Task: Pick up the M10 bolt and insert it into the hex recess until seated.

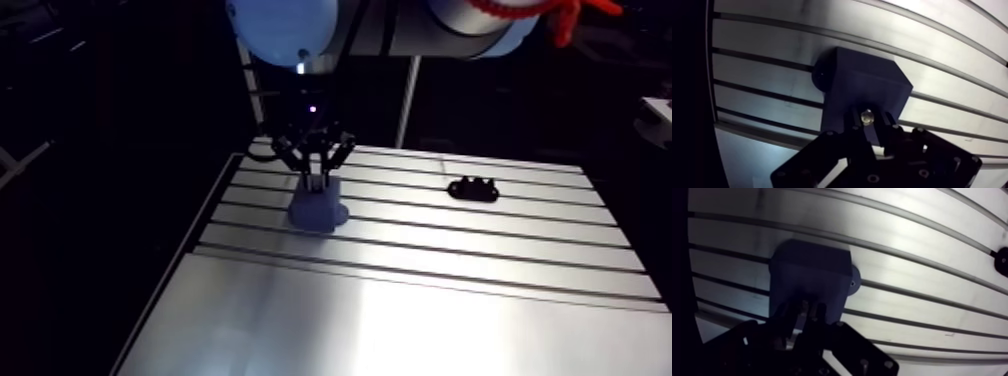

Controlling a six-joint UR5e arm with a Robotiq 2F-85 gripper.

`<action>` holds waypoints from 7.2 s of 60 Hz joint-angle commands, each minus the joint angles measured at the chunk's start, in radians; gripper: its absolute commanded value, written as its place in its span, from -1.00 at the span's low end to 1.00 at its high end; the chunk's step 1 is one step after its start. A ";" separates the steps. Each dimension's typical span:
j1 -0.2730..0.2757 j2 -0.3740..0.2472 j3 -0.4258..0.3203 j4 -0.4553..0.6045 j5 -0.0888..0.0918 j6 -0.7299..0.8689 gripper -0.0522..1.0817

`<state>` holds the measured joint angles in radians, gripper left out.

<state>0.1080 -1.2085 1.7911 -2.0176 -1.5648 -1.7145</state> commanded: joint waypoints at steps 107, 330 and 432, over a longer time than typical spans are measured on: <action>-0.007 0.010 -0.020 0.035 0.001 -0.369 0.45; -0.001 -0.015 -0.005 0.040 0.006 0.134 0.99; 0.001 -0.007 0.005 0.035 0.007 0.125 0.99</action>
<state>0.1089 -1.2164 1.7965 -1.9827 -1.5582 -1.5891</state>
